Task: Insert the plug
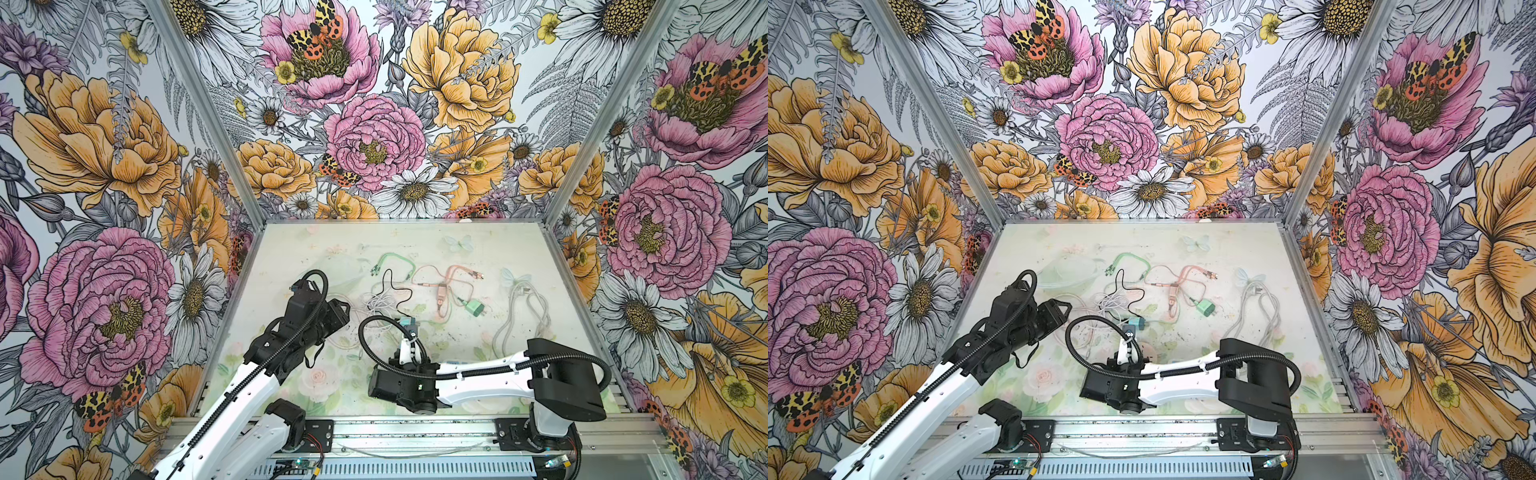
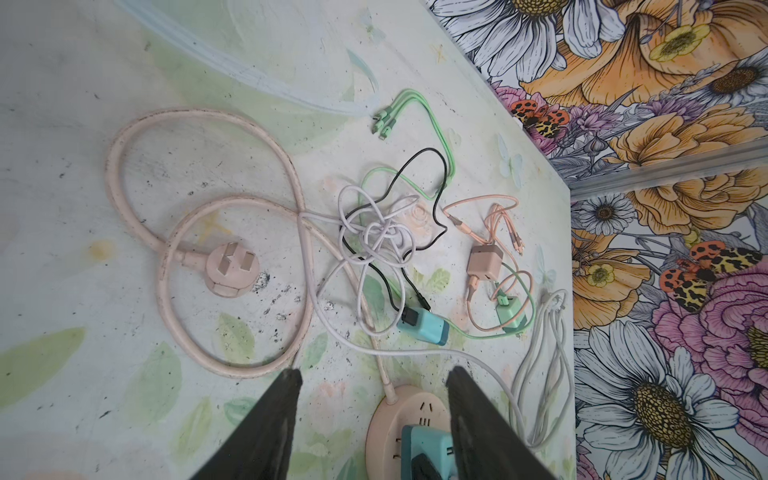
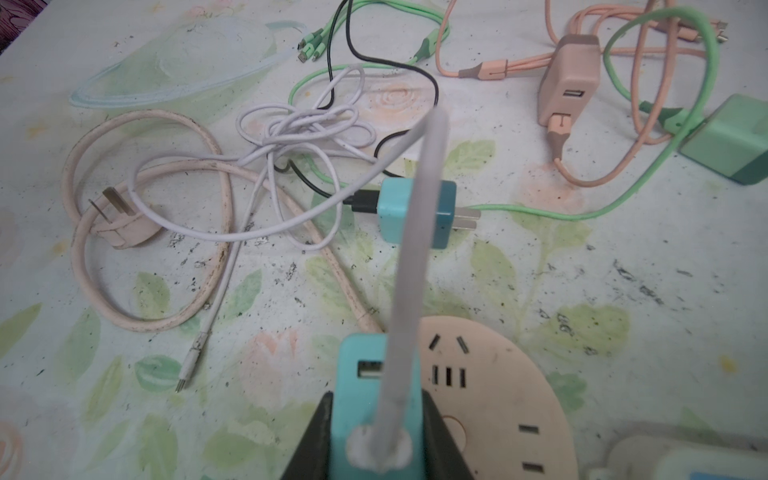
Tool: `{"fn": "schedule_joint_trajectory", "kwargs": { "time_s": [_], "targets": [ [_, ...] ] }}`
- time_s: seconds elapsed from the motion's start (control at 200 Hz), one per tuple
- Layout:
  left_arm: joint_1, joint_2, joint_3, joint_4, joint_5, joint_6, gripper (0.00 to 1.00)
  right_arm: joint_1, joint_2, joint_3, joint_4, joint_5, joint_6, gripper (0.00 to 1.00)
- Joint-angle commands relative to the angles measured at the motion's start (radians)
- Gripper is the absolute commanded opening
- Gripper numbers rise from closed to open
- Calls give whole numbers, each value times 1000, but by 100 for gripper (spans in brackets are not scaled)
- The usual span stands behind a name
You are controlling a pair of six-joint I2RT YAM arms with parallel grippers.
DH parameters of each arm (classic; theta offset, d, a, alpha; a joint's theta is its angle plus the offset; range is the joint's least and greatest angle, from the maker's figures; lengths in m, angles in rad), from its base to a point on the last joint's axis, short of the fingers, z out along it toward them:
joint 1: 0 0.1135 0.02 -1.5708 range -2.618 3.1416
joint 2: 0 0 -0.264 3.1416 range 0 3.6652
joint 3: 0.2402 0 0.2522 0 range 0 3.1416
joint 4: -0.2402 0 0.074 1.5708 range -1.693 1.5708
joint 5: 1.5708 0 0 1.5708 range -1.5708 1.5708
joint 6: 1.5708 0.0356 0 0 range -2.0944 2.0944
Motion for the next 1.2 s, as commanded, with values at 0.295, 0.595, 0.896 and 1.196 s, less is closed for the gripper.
{"fn": "schedule_joint_trajectory", "kwargs": {
  "time_s": [0.295, 0.595, 0.896, 1.196],
  "targets": [
    [-26, -64, 24, -61, 3, -16, 59, 58, 72, 44, -222, -94, 96, 0],
    [-79, -67, 61, -84, -47, -35, 58, 50, 144, 33, -219, -160, 135, 0],
    [-118, -67, 100, -116, -83, -45, 58, 61, 121, -9, -202, -177, 153, 0],
    [-142, -75, 125, -159, -94, -56, 58, 74, 167, 30, -202, -225, 97, 0]
  ]
}}
